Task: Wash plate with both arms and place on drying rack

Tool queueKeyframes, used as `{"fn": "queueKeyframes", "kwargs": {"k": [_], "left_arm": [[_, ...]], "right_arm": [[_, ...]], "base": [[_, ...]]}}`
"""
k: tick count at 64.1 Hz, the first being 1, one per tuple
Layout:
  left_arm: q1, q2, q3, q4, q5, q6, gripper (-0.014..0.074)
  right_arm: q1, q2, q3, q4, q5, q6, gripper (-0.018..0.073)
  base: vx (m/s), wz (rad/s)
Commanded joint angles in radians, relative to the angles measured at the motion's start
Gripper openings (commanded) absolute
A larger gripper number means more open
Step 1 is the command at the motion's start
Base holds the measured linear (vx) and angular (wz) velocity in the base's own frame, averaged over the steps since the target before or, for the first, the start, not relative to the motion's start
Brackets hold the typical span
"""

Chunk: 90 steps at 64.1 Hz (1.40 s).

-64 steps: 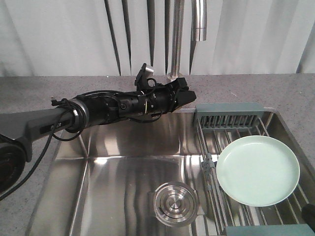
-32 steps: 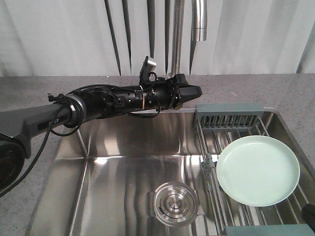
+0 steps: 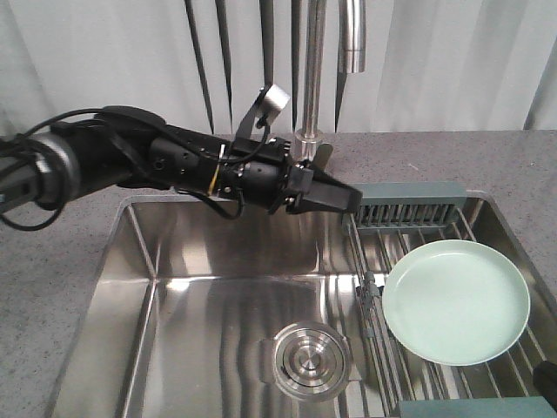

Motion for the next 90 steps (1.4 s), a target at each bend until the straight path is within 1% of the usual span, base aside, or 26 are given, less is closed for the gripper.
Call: {"fn": "queueKeyframes", "kwargs": {"k": [1,4,17,28,39,47,56,67,72,78,90], "left_arm": [[0.015,-0.162,0.085,0.051,-0.018,-0.008,-0.0006],[0.025,-0.211,0.148,0.081,-0.013,-0.008,-0.0006],[0.095,-0.493,0.406,0.080,0.004,-0.008,-0.0006],[0.137,-0.771,0.591,0.080,0.085,-0.008,-0.0006],[0.139,-1.027,0.730,0.080,0.179,-0.008,-0.0006],[0.139,-1.204,0.832,0.080,0.284,-0.008,-0.0006],[0.139,-1.355,0.960,0.080,0.335,-0.008,-0.0006],[0.139,-1.495,1.116,0.080,0.400,-0.008,-0.0006],[0.139,-1.531,1.160,0.080,0.403,-0.008,-0.0005],[0.139,-1.547,1.186,0.080,0.396,-0.008,-0.0005],[0.139,-1.547,1.188,0.079,0.392,-0.008,-0.0005]], "right_arm": [[0.001,0.009,-0.029,0.018,-0.064,-0.008,-0.0010],[0.001,0.009,-0.029,0.018,-0.064,-0.008,-0.0010],[0.001,0.009,-0.029,0.017,-0.064,-0.008,-0.0010],[0.001,0.009,-0.029,0.010,-0.065,-0.008,-0.0010],[0.001,0.009,-0.029,0.005,-0.065,-0.008,-0.0010],[0.001,0.009,-0.029,0.001,-0.064,-0.008,-0.0010],[0.001,0.009,-0.029,0.003,-0.061,-0.008,-0.0010],[0.001,0.009,-0.029,0.003,-0.061,-0.008,-0.0010],[0.001,0.009,-0.029,0.003,-0.061,-0.008,-0.0010],[0.001,0.009,-0.029,0.003,-0.061,-0.008,-0.0010],[0.001,0.009,-0.029,0.003,-0.061,-0.008,-0.0010]], "base": [[0.00,0.00],[0.00,0.00],[0.00,0.00],[0.00,0.00],[0.00,0.00],[0.00,0.00],[0.00,0.00],[0.00,0.00],[0.00,0.00],[0.00,0.00],[0.00,0.00]]}}
